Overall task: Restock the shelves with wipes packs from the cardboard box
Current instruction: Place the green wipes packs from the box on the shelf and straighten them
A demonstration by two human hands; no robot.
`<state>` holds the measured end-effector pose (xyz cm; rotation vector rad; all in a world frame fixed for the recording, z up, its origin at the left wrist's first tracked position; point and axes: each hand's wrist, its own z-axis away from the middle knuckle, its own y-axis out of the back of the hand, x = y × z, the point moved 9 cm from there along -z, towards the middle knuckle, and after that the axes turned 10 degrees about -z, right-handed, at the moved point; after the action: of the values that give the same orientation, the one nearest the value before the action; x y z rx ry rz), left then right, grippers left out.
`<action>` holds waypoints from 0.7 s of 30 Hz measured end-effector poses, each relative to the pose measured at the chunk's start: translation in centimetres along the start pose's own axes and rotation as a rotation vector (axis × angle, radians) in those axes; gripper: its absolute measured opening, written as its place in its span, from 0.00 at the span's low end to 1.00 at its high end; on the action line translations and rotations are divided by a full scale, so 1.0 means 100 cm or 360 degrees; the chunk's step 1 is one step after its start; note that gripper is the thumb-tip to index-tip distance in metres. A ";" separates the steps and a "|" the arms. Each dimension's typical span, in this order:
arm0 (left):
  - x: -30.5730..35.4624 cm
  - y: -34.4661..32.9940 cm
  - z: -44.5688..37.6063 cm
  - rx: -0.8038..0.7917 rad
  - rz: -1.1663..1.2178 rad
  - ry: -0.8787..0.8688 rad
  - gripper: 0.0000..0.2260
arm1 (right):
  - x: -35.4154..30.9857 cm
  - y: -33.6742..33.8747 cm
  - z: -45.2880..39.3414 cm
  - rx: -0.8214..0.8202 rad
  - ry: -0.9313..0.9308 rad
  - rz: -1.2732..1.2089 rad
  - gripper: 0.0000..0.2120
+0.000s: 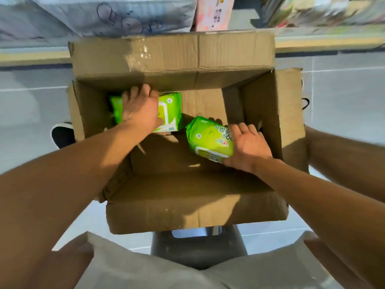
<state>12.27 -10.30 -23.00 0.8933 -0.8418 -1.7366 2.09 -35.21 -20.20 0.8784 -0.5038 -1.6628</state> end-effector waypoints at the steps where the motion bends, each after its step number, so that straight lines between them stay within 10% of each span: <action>1: 0.002 0.001 0.002 0.0008 -0.0042 0.0005 0.34 | 0.008 0.002 0.002 0.0038 -0.0071 -0.0074 0.46; 8: 0.025 -0.018 0.041 0.0112 0.0089 -0.0490 0.35 | 0.026 0.009 -0.009 0.0294 -0.0339 -0.0623 0.44; 12: 0.007 -0.045 0.051 -0.0172 0.0095 -0.0225 0.51 | 0.022 0.013 -0.018 0.0336 -0.0331 -0.0627 0.47; 21: -0.004 0.004 0.068 -0.0261 0.0193 -0.0130 0.47 | -0.003 0.059 0.007 0.0529 -0.0195 -0.0518 0.46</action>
<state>6.71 -9.15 -19.21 0.6532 -0.7778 -1.7180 5.35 -36.65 -15.46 1.1523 -0.7687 -1.9713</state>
